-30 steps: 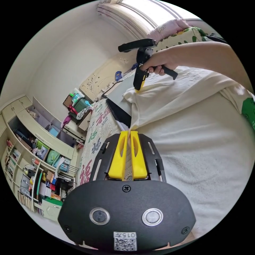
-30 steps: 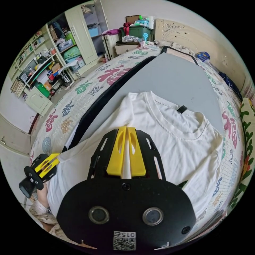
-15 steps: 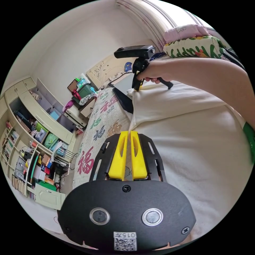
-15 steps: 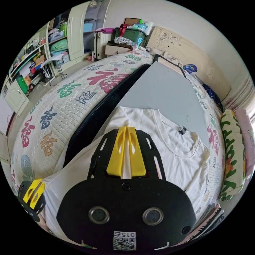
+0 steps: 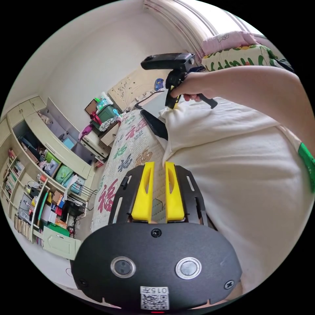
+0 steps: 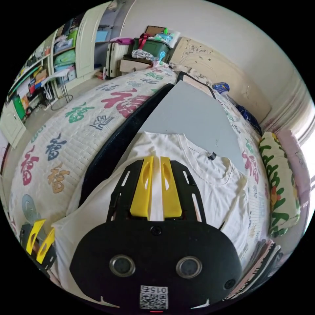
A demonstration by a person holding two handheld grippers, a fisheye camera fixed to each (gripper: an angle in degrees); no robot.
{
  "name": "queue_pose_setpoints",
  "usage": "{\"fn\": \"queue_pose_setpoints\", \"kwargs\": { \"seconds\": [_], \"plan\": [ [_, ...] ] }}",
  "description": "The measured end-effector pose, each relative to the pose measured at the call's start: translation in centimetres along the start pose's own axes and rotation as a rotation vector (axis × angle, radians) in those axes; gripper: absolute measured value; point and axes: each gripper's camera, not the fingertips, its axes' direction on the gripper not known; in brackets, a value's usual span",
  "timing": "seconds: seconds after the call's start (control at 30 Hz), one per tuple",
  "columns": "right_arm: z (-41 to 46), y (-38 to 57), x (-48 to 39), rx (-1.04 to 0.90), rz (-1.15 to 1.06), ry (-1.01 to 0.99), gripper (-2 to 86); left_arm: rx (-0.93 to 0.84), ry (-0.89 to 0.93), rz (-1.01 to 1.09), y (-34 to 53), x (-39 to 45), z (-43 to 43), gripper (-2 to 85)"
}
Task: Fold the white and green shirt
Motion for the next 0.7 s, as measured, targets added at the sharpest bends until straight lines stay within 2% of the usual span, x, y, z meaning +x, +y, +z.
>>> {"fn": "queue_pose_setpoints", "kwargs": {
  "seconds": [0.07, 0.33, 0.43, 0.6, 0.7],
  "plan": [
    [-4.4, 1.1, 1.8, 0.037, 0.045, -0.133, 5.1, -0.004, 0.003, 0.004, 0.6, 0.3, -0.4, 3.1],
    [-21.1, 7.8, 6.7, 0.118, 0.008, -0.380, 5.2, 0.089, -0.099, -0.092, 3.9, 0.8, -2.7, 6.3],
    [-27.1, 11.9, 8.5, 0.112, -0.043, -0.386, 5.1, 0.131, -0.130, -0.123, 5.2, 0.9, -3.8, 6.6],
    [-37.0, 17.4, 12.7, 0.163, -0.062, -0.354, 5.1, 0.063, -0.182, -0.091, 7.7, 2.1, -7.4, 6.2],
    [-41.9, 20.3, 15.5, 0.248, -0.053, -0.316, 5.1, 0.062, -0.103, -0.135, 9.8, 2.1, -10.6, 6.1]
  ]
}}
